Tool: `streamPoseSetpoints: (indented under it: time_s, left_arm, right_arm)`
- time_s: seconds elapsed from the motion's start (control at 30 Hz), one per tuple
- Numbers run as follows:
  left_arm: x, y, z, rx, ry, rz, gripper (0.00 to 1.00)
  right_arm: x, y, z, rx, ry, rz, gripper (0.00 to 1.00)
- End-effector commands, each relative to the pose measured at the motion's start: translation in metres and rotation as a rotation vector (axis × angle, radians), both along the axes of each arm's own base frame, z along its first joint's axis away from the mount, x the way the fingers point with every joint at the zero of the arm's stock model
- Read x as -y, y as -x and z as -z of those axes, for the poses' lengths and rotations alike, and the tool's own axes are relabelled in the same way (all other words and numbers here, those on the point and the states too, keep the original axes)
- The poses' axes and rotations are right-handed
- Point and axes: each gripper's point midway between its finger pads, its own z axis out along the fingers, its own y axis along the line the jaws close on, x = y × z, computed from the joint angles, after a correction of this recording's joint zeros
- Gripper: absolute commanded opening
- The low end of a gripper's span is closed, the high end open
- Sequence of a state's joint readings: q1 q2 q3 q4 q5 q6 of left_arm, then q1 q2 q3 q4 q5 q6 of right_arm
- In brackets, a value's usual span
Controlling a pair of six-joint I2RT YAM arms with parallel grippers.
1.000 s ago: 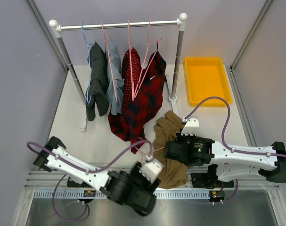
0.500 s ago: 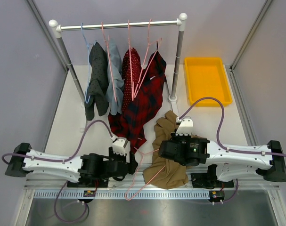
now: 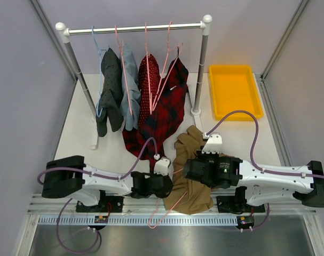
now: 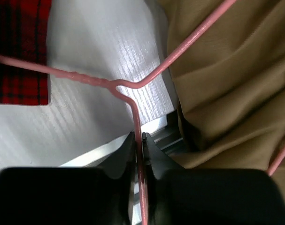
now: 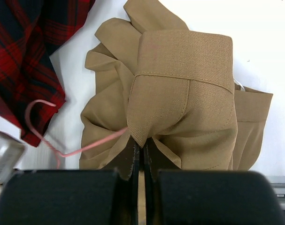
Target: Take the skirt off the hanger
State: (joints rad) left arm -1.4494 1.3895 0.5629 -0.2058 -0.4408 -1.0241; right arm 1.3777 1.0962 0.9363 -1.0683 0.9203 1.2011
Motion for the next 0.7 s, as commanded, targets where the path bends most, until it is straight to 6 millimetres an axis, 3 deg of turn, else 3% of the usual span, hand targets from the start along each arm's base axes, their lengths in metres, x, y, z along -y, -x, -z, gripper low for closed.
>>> streamPoseSetpoints:
  time_s: [0.0,0.07,0.1,0.13,0.2,0.3,0.33,0.4,0.43,0.5,0.53,0.57,0.67]
  left_arm:
    - [0.013,-0.003,0.004,0.001,-0.02,0.04,0.02]
    - [0.015,-0.004,-0.002,0.009,-0.034,0.049,0.0]
    - [0.026,-0.006,-0.016,0.022,-0.013,0.053,0.0]
    - [0.021,-0.003,-0.02,0.024,-0.052,0.067,0.0]
    - [0.024,-0.007,-0.049,0.094,-0.063,0.058,0.0]
    - [0.029,-0.003,-0.117,0.217,-0.09,0.071,0.0]
    - [0.032,0.007,-0.151,0.245,-0.093,0.1,0.0]
    - [0.03,0.008,-0.182,0.322,-0.105,0.093,0.0]
    - [0.029,0.018,-0.212,0.343,-0.096,0.118,0.0]
    - [0.027,0.022,-0.239,0.394,-0.089,0.107,0.0]
    - [0.016,0.028,-0.242,0.424,-0.157,0.135,0.0]
    - [0.021,0.03,-0.267,0.44,-0.095,0.098,0.0]
    - [0.012,0.04,-0.28,0.495,-0.159,0.123,0.0]
  right_arm:
    - [0.007,-0.003,-0.006,0.021,-0.024,0.02,0.0]
    - [0.008,-0.003,-0.008,0.028,-0.029,0.022,0.0]
    - [0.008,-0.004,-0.008,0.031,-0.03,0.024,0.0]
    - [0.008,-0.004,-0.009,0.034,-0.031,0.025,0.0]
    - [0.009,-0.004,-0.009,0.036,-0.018,0.027,0.0]
    - [0.011,-0.006,-0.011,0.046,-0.015,0.042,0.0]
    - [0.012,-0.007,-0.012,0.053,-0.012,0.046,0.0]
    - [0.012,-0.008,-0.014,0.06,-0.013,0.053,0.0]
    - [0.012,-0.009,-0.016,0.066,-0.016,0.059,0.0]
    - [0.012,-0.011,-0.017,0.072,-0.014,0.064,0.0]
    - [0.012,-0.012,-0.018,0.075,-0.011,0.067,0.0]
    - [0.011,-0.013,-0.018,0.075,-0.005,0.068,0.0]
    - [0.011,-0.017,-0.017,0.078,-0.001,0.075,0.0]
